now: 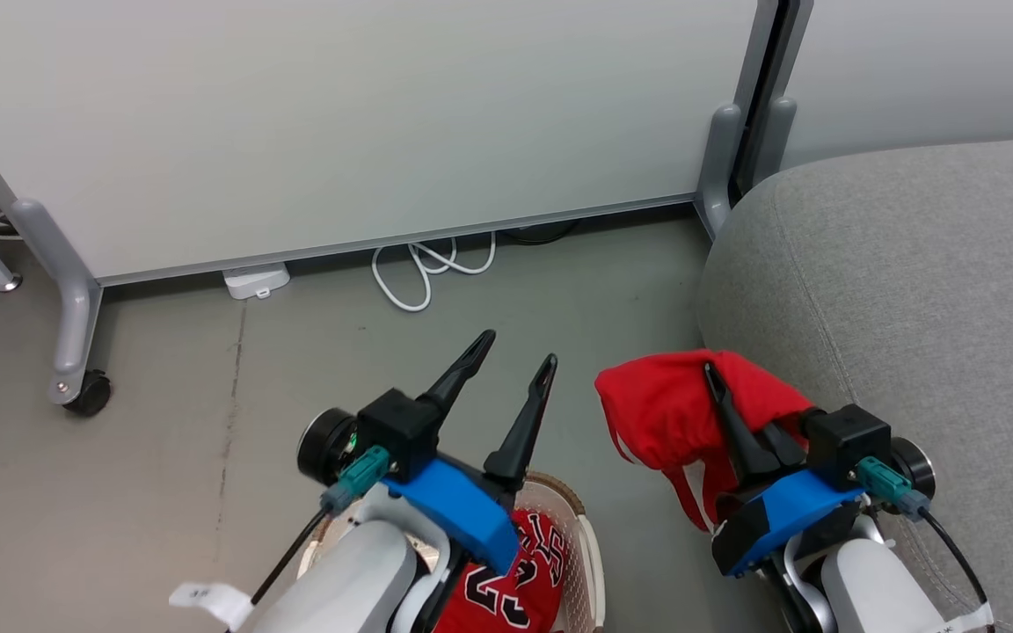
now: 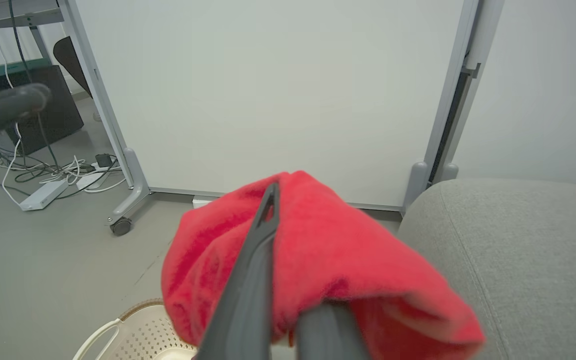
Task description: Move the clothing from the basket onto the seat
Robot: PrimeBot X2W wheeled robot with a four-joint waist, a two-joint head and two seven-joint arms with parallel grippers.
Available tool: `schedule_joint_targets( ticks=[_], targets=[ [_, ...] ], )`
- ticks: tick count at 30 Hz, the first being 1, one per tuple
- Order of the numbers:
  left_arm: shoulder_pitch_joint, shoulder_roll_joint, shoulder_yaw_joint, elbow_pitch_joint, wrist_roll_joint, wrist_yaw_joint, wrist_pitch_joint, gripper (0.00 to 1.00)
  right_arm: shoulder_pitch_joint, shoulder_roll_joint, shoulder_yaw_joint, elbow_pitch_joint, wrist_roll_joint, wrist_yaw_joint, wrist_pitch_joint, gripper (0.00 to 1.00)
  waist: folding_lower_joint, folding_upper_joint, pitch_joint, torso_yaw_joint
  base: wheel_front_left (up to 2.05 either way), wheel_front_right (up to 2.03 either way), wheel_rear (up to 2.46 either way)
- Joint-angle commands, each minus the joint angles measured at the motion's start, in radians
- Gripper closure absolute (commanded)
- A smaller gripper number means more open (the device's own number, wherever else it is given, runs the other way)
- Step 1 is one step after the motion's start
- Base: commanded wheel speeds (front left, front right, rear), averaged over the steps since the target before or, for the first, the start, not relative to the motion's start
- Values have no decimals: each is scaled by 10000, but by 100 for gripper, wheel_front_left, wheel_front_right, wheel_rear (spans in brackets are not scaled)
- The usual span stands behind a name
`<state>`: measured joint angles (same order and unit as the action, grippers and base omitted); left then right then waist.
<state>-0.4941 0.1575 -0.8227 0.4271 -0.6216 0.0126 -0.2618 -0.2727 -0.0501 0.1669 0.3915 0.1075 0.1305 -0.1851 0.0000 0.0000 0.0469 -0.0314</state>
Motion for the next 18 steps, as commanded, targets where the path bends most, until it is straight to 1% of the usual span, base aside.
schedule_joint_targets(
  ticks=[1,5,9,15,18],
  targets=[
    [477,94,405,-248,381,-166,-44,0,181,-1,-47,-112,-51,5,58,100,0,0,4,18,0,0,0],
    [1501,68,1472,-900,1228,-594,-44,0,263,-1,-92,-282,-95,5,108,100,0,0,39,34,0,0,0],
    [2378,82,2269,-1091,1971,-912,-43,0,332,-1,-59,-421,-97,5,156,100,0,0,72,9,0,0,0],
    [3366,-128,3461,-1200,2605,-1095,-43,0,371,-1,-58,-521,-177,5,215,100,0,0,68,-31,0,0,0],
    [3667,-229,3881,-1295,2882,-1197,-45,0,427,-1,-94,-580,-204,5,231,100,0,0,63,-17,0,0,0]
  ],
)
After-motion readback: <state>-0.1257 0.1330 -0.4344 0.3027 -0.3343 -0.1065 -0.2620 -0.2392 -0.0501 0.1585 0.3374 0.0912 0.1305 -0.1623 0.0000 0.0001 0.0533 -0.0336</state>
